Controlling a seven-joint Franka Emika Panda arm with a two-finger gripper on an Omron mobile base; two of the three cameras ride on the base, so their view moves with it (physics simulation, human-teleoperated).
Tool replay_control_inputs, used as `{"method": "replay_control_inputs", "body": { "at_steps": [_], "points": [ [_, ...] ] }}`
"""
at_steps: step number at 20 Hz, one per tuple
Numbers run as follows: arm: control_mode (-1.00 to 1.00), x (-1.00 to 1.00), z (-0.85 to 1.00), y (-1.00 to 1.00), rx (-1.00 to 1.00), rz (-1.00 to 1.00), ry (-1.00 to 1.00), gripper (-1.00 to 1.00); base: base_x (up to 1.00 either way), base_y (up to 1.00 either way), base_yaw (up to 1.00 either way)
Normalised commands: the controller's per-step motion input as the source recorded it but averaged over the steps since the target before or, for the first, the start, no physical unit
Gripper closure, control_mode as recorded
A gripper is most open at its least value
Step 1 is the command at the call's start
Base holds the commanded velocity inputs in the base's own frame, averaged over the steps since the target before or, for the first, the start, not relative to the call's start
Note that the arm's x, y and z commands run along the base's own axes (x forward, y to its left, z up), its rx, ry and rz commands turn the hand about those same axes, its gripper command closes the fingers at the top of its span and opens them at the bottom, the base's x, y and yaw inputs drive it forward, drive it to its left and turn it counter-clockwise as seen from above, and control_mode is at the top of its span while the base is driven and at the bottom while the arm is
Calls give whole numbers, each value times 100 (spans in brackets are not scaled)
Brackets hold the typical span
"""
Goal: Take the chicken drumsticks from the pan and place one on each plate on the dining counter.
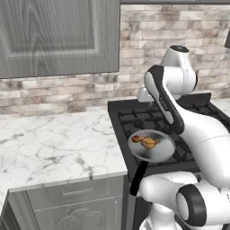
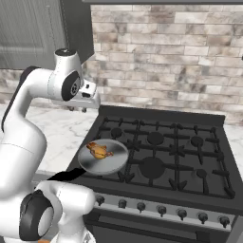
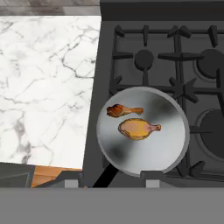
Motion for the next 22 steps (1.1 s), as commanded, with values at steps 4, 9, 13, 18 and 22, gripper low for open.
{"method": "replay_control_inputs", "body": {
  "at_steps": [4, 9, 13, 18, 22],
  "points": [
    [-100, -10, -8, -11, 0, 0, 0, -100, 0, 0, 0],
    [-100, -21, -26, -39, 4, -1, 0, -100, 0, 0, 0],
    [-100, -7, -46, -26, 4, 7, 7, -100, 0, 0, 0],
    [-100, 0, -55, -2, -12, 50, 13, -100, 0, 0, 0],
    [-100, 14, -40, 0, -15, 37, 15, -100, 0, 0, 0]
  ]
}}
